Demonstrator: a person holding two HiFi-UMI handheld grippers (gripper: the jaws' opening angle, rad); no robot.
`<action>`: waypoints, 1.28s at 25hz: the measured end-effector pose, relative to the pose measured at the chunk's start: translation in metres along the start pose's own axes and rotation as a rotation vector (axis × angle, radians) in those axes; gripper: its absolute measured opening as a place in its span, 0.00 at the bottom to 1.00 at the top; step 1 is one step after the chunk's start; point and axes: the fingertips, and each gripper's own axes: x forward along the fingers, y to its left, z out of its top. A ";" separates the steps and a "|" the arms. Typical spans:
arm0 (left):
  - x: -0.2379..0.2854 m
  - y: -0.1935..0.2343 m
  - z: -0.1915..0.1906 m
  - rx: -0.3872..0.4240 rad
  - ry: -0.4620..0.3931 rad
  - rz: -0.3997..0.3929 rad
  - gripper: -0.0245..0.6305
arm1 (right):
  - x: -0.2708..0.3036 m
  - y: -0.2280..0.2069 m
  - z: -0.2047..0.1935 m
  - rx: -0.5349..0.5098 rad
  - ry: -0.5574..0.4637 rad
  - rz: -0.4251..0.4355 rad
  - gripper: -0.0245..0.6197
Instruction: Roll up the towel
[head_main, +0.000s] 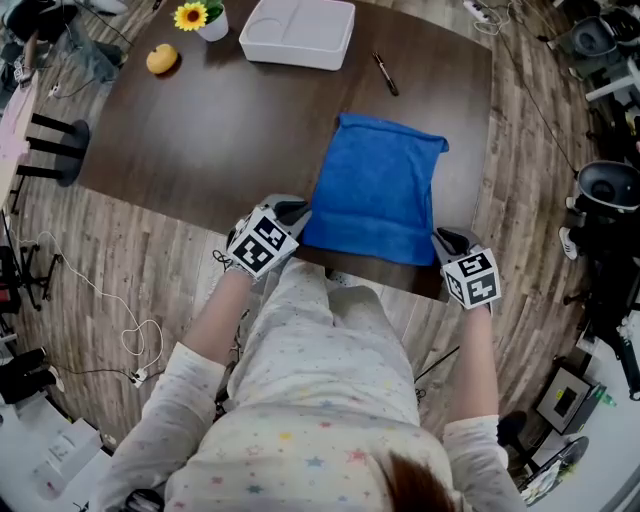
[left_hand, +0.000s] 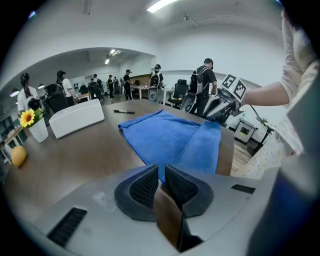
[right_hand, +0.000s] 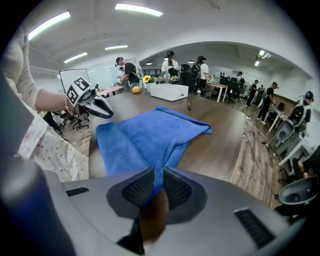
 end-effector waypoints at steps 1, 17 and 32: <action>0.000 0.003 0.003 0.011 -0.010 0.018 0.08 | 0.000 -0.003 0.000 0.003 -0.005 -0.026 0.14; -0.004 -0.077 -0.021 0.081 -0.067 -0.184 0.08 | -0.019 0.058 -0.038 0.009 -0.031 0.162 0.14; 0.010 -0.079 -0.046 0.177 0.031 -0.198 0.18 | 0.003 0.059 -0.060 -0.127 0.061 0.137 0.27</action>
